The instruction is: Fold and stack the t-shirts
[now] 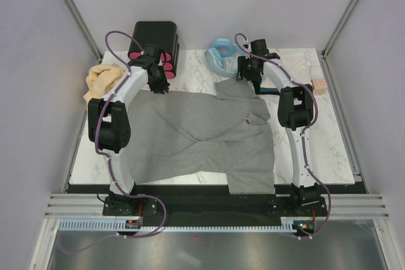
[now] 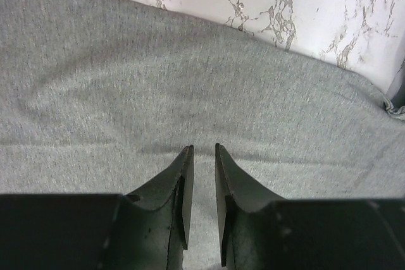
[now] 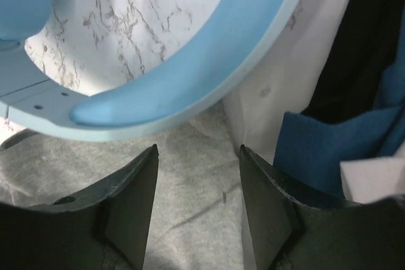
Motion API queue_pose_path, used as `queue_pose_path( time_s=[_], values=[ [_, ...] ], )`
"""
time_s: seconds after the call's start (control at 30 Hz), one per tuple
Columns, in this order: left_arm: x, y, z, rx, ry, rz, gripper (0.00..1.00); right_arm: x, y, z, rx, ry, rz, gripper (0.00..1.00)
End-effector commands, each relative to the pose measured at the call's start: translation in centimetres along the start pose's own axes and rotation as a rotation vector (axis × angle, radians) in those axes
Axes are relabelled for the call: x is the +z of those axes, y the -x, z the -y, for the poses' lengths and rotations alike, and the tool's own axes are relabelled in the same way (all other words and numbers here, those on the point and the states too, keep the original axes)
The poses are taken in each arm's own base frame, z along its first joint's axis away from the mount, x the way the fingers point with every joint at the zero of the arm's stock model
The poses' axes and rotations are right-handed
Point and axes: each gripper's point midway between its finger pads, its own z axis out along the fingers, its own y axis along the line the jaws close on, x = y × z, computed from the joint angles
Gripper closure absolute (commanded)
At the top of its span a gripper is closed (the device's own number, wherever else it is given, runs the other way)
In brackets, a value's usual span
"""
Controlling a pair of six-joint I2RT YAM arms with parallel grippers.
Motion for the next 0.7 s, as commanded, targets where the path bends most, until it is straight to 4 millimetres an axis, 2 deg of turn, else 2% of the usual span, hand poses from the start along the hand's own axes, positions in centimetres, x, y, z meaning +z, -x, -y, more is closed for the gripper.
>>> queue_pose_path(
  time_s=[0.0, 0.13, 0.17, 0.23, 0.27, 0.47, 0.57, 0.67],
  values=[
    [-0.2, 0.9, 0.4, 0.032, -0.023, 0.027, 0.73, 1.9, 0.1, -0.2, 0.004, 0.024, 0.01, 0.38],
    [-0.1, 0.8, 0.3, 0.032, -0.02, 0.022, 0.73, 2.3, -0.5, -0.1, 0.003, 0.03, -0.003, 0.42],
    [0.0, 0.8, 0.2, 0.032, -0.018, 0.023, 0.73, 2.4, -1.0, 0.0, 0.005, 0.027, -0.014, 0.5],
    [0.0, 0.9, 0.4, 0.032, -0.022, 0.024, 0.73, 2.2, -1.0, 0.1, -0.002, 0.022, -0.015, 0.59],
    [0.0, 0.9, 0.4, 0.032, -0.023, 0.022, 0.74, 2.2, -1.3, 0.2, -0.003, 0.018, -0.021, 0.7],
    [0.3, 1.5, 0.4, 0.028, -0.016, 0.034, 0.73, 1.9, -1.0, 0.2, 0.006, 0.011, -0.01, 1.0],
    [0.1, 2.1, -0.4, 0.02, 0.029, 0.063, 0.71, 1.3, -0.9, 0.2, 0.002, 0.008, -0.008, 1.0],
    [0.0, 2.9, -1.7, 0.0, 0.08, 0.09, 0.7, -0.5, 0.1, -0.1, -0.013, 0.006, 0.02, 1.0]
  ],
)
